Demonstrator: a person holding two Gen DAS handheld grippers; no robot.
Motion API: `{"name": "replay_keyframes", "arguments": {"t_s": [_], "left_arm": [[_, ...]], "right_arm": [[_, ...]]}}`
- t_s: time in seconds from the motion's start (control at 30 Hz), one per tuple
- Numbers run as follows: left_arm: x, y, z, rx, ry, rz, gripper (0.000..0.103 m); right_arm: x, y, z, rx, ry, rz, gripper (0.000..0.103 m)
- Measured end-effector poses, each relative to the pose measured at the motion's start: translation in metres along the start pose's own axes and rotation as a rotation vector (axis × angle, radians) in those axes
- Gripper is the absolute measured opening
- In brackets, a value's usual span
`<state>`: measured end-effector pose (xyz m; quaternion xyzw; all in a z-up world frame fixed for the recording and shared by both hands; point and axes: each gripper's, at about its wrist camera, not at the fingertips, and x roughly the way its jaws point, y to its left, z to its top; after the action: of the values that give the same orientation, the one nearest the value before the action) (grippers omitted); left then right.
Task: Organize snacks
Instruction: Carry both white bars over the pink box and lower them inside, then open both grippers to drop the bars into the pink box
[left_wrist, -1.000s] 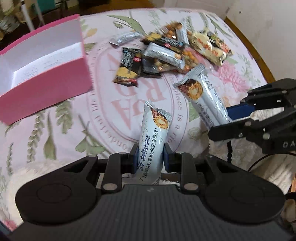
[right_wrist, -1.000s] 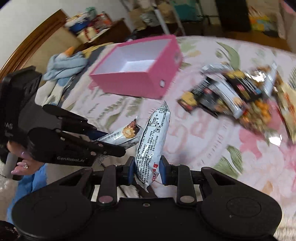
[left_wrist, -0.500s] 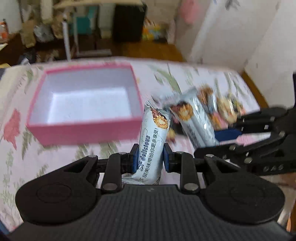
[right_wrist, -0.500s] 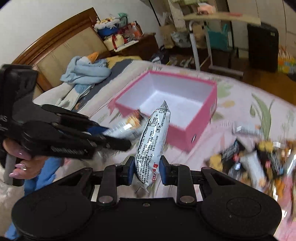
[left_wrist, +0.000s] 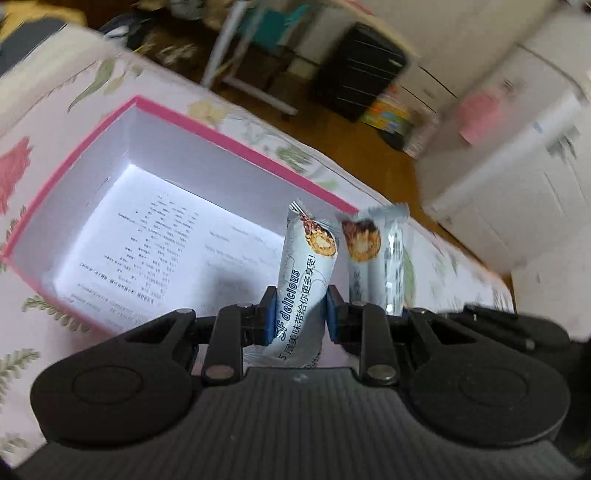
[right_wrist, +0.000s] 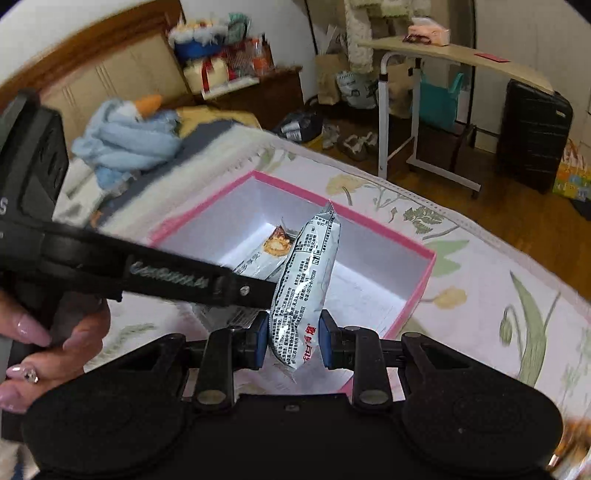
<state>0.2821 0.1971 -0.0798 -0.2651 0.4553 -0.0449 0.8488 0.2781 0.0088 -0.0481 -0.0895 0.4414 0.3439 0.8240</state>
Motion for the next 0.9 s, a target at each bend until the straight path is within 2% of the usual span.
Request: {"name": "replay_keyframes", "arguments": {"t_s": [0.1,0.17,0.23,0.47,0.6,0.67,0.8,0.9], "left_arm": [[0.031,0.010,0.011,-0.074,-0.011,0.040,0.025],[0.050,0.019,0.017,-0.106,0.006,0.068,0.025],[0.067,0.026,0.020,-0.127,0.034,0.082,0.025],[0.108,0.043,0.027,-0.232,0.083,0.076,0.025],[0.124,0.045,0.027,-0.249,0.096,0.089,0.025],[0.132,0.044,0.027,-0.258,0.106,0.108,0.026],[0.134,0.046,0.025,-0.251,0.125,0.081,0.044],[0.126,0.042,0.023,-0.212,0.101,0.061,0.049]], "right_arm": [[0.030,-0.008,0.012,-0.035,0.072,-0.027,0.032],[0.051,-0.009,0.015,-0.075,0.138,-0.030,0.032],[0.067,-0.008,0.015,-0.110,0.164,-0.050,0.032],[0.114,-0.013,0.015,-0.229,0.256,-0.141,0.032],[0.120,-0.006,0.019,-0.298,0.262,-0.192,0.032],[0.122,-0.001,0.019,-0.333,0.271,-0.210,0.036],[0.117,0.003,0.015,-0.339,0.242,-0.202,0.049],[0.094,0.003,0.008,-0.292,0.164,-0.153,0.050]]}}
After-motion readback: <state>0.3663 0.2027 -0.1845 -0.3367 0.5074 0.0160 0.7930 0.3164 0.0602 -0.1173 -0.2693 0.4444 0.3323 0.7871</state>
